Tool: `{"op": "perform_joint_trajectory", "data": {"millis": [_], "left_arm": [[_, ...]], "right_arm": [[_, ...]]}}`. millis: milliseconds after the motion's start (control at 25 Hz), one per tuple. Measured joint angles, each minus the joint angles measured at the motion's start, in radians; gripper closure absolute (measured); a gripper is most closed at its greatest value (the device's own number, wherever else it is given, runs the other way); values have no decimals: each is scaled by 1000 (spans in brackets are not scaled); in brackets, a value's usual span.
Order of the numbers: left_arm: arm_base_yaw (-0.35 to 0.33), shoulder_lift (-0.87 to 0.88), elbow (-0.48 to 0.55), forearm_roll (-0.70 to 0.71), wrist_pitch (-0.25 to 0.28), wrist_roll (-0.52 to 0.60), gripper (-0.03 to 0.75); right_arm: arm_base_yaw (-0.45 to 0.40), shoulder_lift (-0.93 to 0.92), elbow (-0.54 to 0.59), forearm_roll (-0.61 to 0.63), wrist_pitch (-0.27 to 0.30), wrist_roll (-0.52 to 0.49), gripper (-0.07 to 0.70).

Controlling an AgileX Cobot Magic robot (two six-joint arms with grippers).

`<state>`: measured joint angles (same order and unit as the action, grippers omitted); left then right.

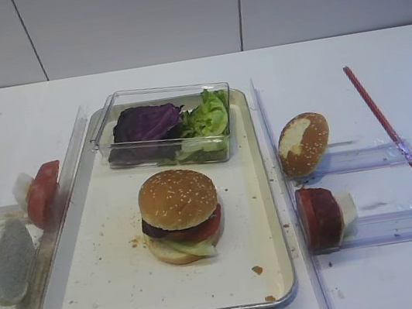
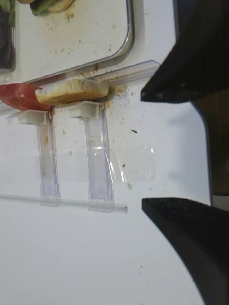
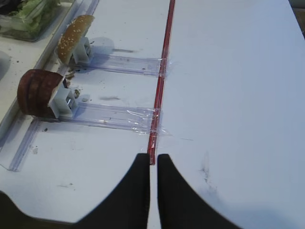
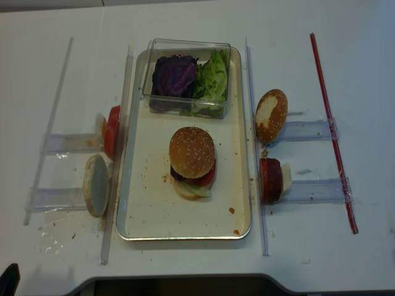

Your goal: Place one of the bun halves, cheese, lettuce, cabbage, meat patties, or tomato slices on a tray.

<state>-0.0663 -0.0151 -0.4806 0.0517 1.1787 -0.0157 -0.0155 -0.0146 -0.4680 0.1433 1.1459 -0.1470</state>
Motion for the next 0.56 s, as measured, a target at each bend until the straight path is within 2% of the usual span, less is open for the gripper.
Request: {"op": "perform_joint_trajectory", "data": {"millis": [560], "left_arm": [[0,0,0,0,0,0,302]], "right_arm": [[0,0,0,0,0,0,561]]}}
